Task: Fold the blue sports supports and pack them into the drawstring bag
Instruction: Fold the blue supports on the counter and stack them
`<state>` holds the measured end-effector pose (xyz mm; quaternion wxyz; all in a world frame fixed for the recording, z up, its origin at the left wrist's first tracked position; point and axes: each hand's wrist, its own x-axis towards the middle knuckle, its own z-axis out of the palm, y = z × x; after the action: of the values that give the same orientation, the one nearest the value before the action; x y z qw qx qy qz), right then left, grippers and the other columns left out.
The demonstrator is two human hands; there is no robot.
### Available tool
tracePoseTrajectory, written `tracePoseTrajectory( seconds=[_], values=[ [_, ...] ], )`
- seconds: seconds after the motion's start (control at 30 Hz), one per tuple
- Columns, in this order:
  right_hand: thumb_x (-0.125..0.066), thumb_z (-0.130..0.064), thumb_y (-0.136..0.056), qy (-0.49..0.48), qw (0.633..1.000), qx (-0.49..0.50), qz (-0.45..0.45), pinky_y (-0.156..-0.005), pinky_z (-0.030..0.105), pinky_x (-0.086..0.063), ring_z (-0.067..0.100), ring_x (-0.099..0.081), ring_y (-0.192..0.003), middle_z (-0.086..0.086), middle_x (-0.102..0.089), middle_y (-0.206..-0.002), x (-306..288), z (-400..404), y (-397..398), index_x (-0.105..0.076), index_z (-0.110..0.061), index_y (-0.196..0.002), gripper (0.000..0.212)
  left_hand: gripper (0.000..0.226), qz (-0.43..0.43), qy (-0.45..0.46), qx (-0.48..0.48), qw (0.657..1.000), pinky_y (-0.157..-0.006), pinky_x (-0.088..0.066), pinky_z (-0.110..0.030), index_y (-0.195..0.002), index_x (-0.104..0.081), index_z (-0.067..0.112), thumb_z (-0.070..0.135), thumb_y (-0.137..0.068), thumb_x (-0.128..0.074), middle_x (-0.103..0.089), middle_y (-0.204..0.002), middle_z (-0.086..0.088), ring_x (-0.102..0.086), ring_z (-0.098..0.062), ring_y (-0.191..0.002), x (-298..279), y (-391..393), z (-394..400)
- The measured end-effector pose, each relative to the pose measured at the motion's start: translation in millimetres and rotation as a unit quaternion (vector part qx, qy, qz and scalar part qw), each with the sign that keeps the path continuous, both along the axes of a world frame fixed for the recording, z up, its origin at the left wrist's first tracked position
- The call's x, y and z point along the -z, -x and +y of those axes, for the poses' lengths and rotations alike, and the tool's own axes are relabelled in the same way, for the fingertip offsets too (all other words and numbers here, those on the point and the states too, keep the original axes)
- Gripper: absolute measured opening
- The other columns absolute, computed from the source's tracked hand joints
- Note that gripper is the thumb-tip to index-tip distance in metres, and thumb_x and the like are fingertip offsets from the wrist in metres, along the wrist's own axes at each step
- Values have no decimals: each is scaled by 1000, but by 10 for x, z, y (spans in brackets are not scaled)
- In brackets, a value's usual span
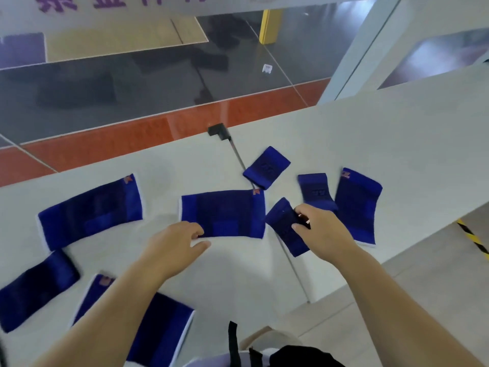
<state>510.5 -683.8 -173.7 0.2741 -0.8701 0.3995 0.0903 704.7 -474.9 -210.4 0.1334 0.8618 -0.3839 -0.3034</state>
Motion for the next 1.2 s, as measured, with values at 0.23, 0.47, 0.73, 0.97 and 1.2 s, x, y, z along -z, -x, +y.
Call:
tracePoseTrajectory(
  seconds=[0.23,0.47,0.73,0.97,1.2],
  values=[
    [-54,-24,-93,-1,1000,10,7,-72,40,-56,15,-61,-77,-5,-64,-89,65,-757,298,-53,-23,-102,9,28,-12,5,-13,1000,-76,-51,-27,-109,-61,26,43,-88,-56,-60,-101,13,-57,-7,-90,37,319,-874],
    [-51,-21,-94,8,997,78,-14,-70,33,-50,15,-57,-80,-3,-63,-92,119,-1273,497,-55,-17,-105,12,32,-16,27,36,999,-84,-50,-30,-116,-58,23,43,-90,-52,-57,-112,9,-54,-12,-104,112,519,-1621],
    [-53,-19,-94,-1,990,133,-45,-66,27,-44,8,-53,-73,-6,-58,-87,195,-1343,481,-53,-16,-106,13,55,-57,-6,34,998,-115,-24,-39,-148,-21,18,35,-99,-37,-11,-156,-5,-6,-23,-143,329,207,-2022],
    [-52,-20,-94,-7,987,149,-55,-67,28,-45,7,-53,-73,-12,-54,-81,196,-1349,423,-53,-17,-106,12,35,-69,-20,-15,997,-94,-48,-42,-123,-51,12,29,-92,-55,-40,-129,-11,-37,-29,-114,475,-29,-2276],
    [-52,-18,-95,-22,982,183,-52,-63,26,-39,6,-51,-70,-7,-56,-84,260,-1445,527,-53,-15,-107,13,31,-23,4,3,1000,-74,-41,-29,-115,-58,10,27,-89,-61,-54,-115,-11,-51,-19,-85,436,59,-2482]
  ],
)
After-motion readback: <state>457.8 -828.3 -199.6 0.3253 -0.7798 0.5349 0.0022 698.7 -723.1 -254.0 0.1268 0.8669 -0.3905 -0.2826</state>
